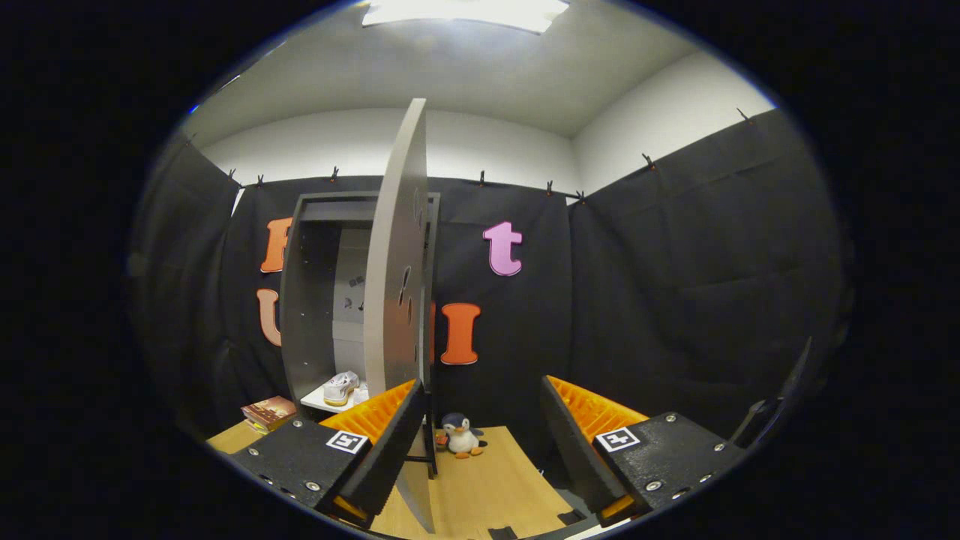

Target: Open the shoe cabinet door, grab the shoes and put them into the shoe cabinet, then close the shoe cabinet door.

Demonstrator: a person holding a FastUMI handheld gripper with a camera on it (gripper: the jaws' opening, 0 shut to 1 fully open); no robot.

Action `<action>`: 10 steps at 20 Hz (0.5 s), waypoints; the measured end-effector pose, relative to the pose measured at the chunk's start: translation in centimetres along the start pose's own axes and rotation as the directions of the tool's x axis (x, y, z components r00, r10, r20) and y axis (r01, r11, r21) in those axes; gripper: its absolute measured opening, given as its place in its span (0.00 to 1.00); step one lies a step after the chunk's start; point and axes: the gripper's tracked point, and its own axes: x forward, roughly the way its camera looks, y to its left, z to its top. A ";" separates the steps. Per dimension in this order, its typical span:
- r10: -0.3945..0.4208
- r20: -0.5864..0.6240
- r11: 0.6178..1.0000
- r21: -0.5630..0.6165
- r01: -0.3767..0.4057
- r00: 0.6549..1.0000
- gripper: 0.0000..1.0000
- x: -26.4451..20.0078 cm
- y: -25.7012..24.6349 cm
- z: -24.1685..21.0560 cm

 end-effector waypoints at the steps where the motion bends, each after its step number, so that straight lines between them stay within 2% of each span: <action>1: 0.019 -0.013 1.000 0.016 -0.019 1.000 0.95 0.2 0.1 -0.6; 5: 0.062 -0.056 0.998 0.034 -0.060 0.997 0.95 1.4 -0.3 -3.1; 10: 0.080 -0.126 0.995 0.063 -0.073 0.989 0.95 3.2 -1.1 -6.0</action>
